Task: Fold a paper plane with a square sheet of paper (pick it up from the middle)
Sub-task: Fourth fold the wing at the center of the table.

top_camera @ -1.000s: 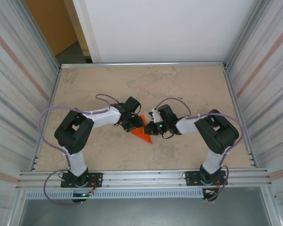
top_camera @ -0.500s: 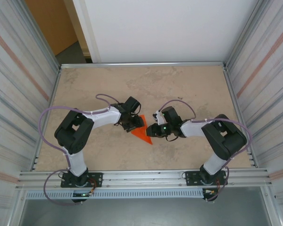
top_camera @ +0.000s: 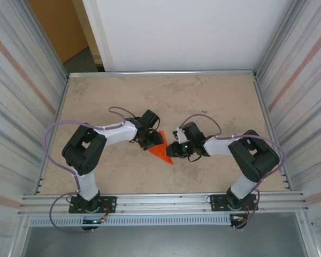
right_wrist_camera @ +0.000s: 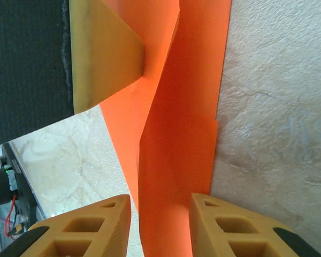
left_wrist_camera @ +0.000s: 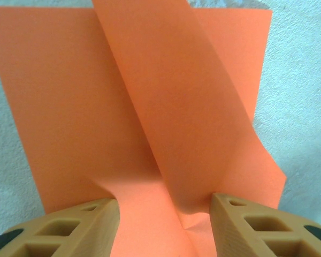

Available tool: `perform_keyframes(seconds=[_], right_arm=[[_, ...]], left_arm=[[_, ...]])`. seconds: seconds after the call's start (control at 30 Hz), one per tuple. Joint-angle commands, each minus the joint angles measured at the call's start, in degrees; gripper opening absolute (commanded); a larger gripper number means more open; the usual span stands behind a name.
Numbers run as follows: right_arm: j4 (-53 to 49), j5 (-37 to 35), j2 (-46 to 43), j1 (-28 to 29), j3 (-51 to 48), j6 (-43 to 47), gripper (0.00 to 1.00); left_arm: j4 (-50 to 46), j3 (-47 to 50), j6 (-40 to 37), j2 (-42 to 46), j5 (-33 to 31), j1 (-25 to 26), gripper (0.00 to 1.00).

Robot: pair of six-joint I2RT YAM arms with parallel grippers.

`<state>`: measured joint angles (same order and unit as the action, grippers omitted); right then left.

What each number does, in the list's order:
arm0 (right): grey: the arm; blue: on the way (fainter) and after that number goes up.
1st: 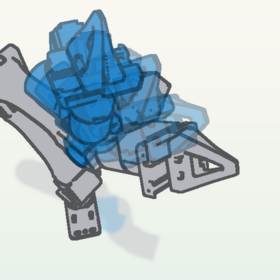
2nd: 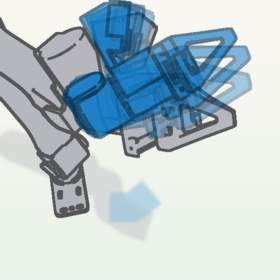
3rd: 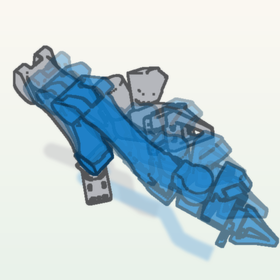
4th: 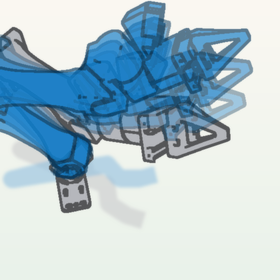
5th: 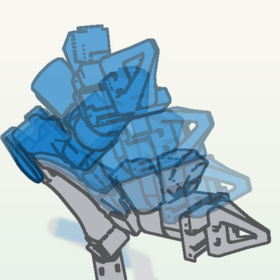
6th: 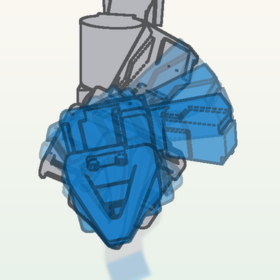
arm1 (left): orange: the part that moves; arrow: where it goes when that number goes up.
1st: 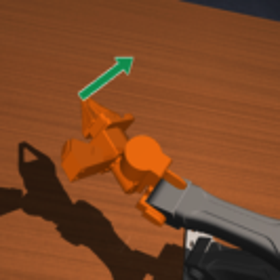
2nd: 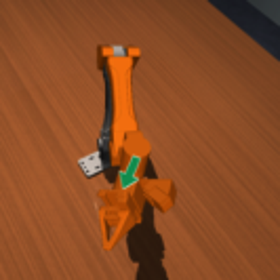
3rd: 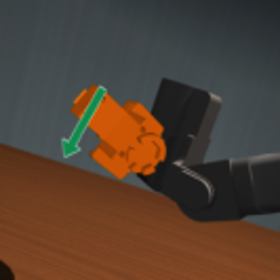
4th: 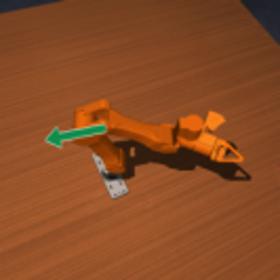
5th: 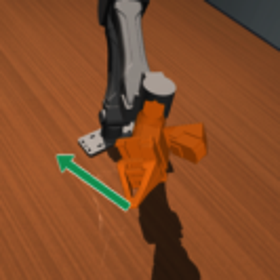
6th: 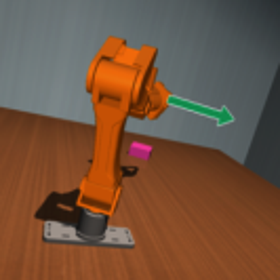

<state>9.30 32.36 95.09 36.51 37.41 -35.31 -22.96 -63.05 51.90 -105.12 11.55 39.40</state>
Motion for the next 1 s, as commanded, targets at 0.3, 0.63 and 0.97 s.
perform_keyframes(seconds=[0.3,0.63,0.97], right_arm=[[-0.03,-0.54,3.29,-0.56,-0.77,1.61,0.21],[1.70,1.48,5.41,-1.38,-1.36,1.47,0.15],[1.57,1.92,7.26,-2.06,-1.55,0.51,0.12]], left_arm=[[-5.93,3.43,0.48,-5.09,-0.74,0.24,0.51],[-6.22,2.98,0.09,-4.06,-0.74,0.17,0.51],[-6.10,1.05,-2.08,-0.79,-0.32,-0.45,0.50]])
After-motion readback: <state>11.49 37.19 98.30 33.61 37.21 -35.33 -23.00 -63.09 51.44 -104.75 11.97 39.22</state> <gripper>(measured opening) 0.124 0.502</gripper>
